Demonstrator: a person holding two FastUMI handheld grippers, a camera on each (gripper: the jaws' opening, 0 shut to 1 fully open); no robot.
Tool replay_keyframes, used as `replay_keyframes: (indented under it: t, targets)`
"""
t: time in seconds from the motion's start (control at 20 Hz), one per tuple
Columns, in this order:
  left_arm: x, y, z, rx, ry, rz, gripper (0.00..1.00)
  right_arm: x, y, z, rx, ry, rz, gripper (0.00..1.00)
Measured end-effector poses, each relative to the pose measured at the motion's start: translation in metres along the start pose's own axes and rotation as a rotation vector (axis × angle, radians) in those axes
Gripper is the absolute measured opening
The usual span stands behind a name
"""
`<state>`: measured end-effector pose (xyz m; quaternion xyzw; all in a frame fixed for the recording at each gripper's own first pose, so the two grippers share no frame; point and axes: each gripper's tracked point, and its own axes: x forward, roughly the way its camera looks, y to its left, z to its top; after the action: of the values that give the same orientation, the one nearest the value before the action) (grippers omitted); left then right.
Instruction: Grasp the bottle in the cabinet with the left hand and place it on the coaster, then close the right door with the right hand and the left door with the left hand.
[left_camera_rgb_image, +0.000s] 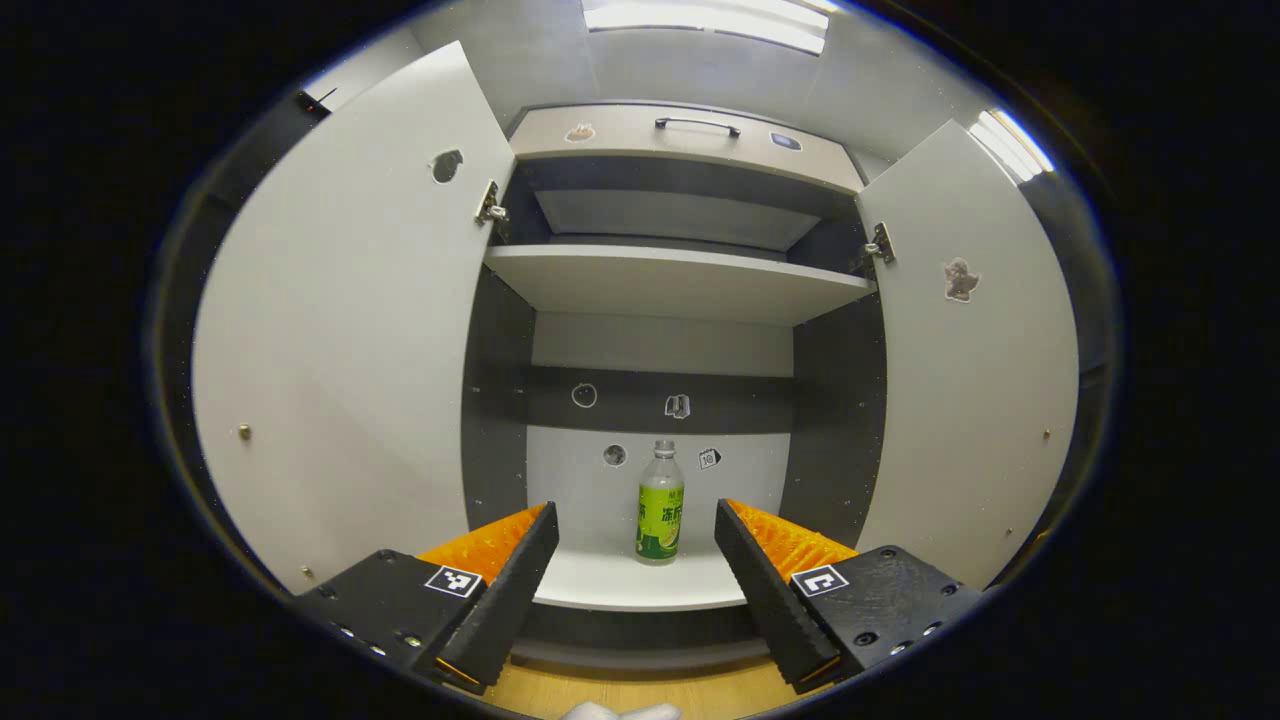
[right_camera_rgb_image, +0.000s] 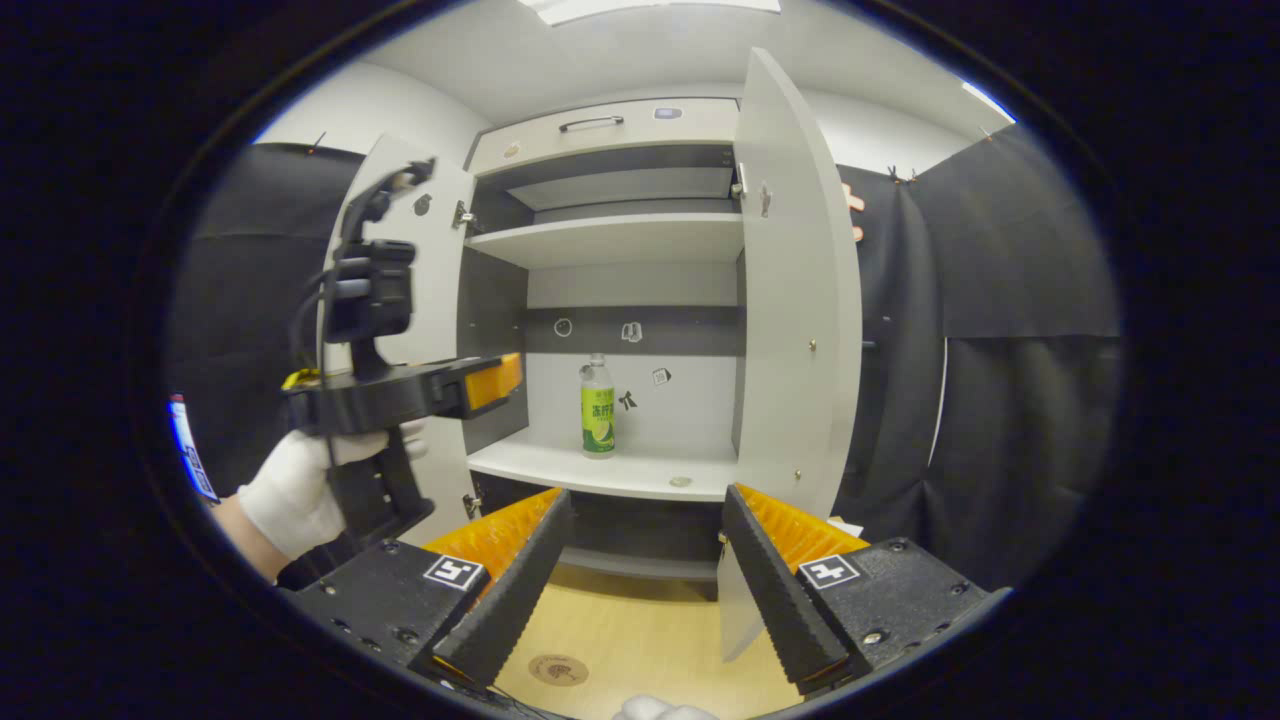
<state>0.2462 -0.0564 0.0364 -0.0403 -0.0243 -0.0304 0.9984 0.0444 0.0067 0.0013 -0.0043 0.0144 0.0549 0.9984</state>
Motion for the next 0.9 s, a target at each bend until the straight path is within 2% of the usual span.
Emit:
replay_keyframes:
  t: [0.1,0.15,0.2,0.3,0.45,0.6,0.9]
  targets:
    - [0.038,-0.006,-0.009,0.015,0.013,0.007,0.96,0.001,-0.003,0.000,-0.017,0.000,-0.006,1.00]
    - [0.055,-0.010,-0.014,0.021,0.015,0.004,1.00,0.003,-0.005,-0.001,-0.021,0.003,-0.008,1.00]
    - [0.073,-0.014,-0.022,0.015,0.037,0.001,0.96,0.005,-0.008,-0.001,-0.023,0.011,-0.011,1.00]
    - [0.104,-0.020,-0.040,0.001,0.063,0.000,0.96,0.008,-0.012,-0.006,-0.024,0.028,-0.017,0.99]
    - [0.148,-0.020,-0.063,0.034,0.089,0.032,0.96,0.012,-0.014,-0.009,-0.036,0.046,-0.027,0.99]
    - [0.185,-0.026,-0.084,0.057,0.097,0.029,0.96,0.015,-0.014,-0.015,-0.053,0.066,-0.028,1.00]
    - [0.210,-0.020,-0.108,0.046,0.126,0.051,0.96,0.022,-0.015,-0.023,-0.060,0.094,-0.015,1.00]
